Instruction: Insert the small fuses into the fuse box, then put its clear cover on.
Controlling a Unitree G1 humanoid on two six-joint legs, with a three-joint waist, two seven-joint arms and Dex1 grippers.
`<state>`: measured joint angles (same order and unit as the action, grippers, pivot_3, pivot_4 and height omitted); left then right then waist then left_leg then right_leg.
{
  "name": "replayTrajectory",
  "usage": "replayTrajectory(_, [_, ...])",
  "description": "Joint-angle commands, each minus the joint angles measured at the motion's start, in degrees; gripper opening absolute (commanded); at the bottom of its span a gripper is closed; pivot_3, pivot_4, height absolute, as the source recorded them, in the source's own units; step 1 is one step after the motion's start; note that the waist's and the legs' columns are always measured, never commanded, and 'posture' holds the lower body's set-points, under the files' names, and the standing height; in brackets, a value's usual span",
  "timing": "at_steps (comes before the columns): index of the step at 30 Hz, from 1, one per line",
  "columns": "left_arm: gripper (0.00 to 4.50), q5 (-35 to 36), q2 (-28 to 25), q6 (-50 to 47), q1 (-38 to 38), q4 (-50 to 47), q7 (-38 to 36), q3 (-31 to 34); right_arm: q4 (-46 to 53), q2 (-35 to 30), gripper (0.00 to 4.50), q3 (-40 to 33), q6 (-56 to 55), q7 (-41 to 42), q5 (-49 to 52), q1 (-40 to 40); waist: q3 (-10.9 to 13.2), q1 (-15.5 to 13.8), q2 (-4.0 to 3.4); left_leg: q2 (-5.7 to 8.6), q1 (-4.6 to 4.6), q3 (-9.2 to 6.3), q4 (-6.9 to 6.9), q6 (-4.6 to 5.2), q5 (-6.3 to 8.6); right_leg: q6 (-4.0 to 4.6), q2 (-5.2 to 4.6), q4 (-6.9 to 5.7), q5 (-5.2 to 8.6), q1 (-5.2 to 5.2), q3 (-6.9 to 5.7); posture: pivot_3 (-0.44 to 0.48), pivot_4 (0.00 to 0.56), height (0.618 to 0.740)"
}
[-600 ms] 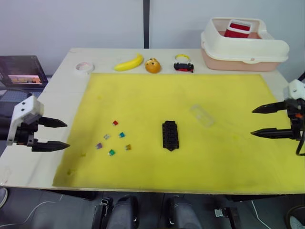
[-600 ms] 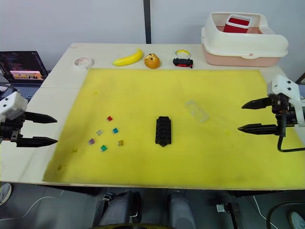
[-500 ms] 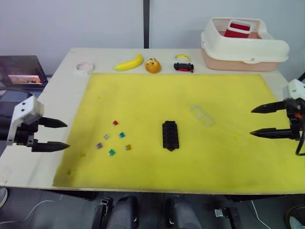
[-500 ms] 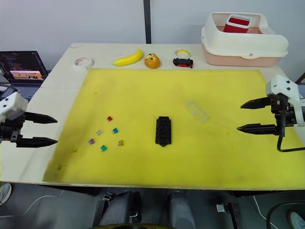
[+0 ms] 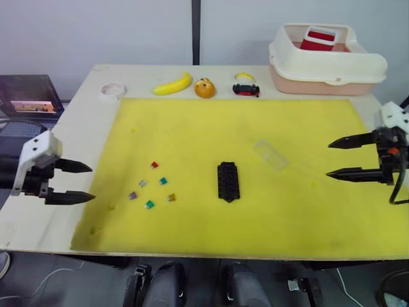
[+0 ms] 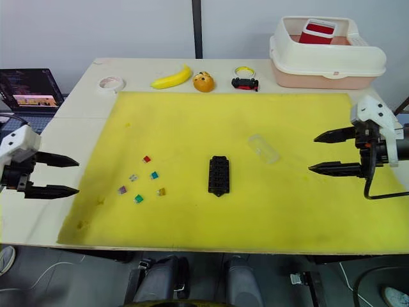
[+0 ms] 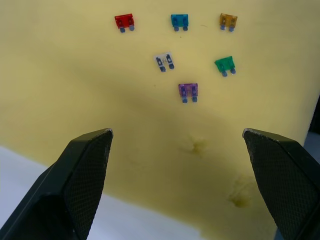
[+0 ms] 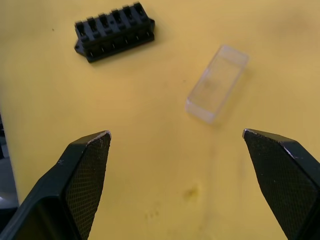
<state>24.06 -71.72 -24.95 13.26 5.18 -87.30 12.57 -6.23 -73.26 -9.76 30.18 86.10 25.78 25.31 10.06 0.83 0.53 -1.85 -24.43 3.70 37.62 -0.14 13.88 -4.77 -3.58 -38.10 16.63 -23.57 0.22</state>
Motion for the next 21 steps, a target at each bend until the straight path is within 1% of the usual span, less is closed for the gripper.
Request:
replayTrajectory(1, [4.38,0.4,-1.3,-1.1,0.6,-1.9,0.5,1.0,1.2,-0.7,4.50,-1.6,0.2,-0.1,0.8,0.7,0.0,-0.1,0.00,0.00,0.00,0.00,0.00,0.00,0.00,0.00,0.00,0.00,0.00,0.00,0.00,0.000,0.150,0.740])
replayTrajectory(14, [4.38,1.6,-1.1,-5.0,0.4,-4.2,0.6,1.2,2.9,-0.5,4.50,-2.2,2.9,-1.4,2.5,0.6,0.0,0.0,0.00,0.00,0.00,0.00,0.01,0.00,0.00,-0.01,0.02,0.00,-0.01,0.00,0.00,0.000,0.150,0.740])
replayTrajectory(18, [4.38,1.7,-0.1,-5.6,0.8,-3.0,0.3,0.2,4.4,0.1,4.50,-1.8,4.1,-2.0,3.4,0.8,0.0,0.0,0.00,0.00,0.00,0.00,0.01,0.00,0.00,-0.01,0.02,0.00,-0.01,0.01,0.00,0.000,0.150,0.740])
replayTrajectory(21, [4.38,2.1,1.1,-7.0,0.9,-1.2,-1.1,-2.1,8.7,2.3,4.50,-1.2,5.9,-4.4,5.1,2.0,0.0,0.0,0.00,0.00,0.01,0.00,0.01,0.00,0.00,-0.02,0.03,-0.01,-0.01,0.01,0.00,0.000,0.150,0.740])
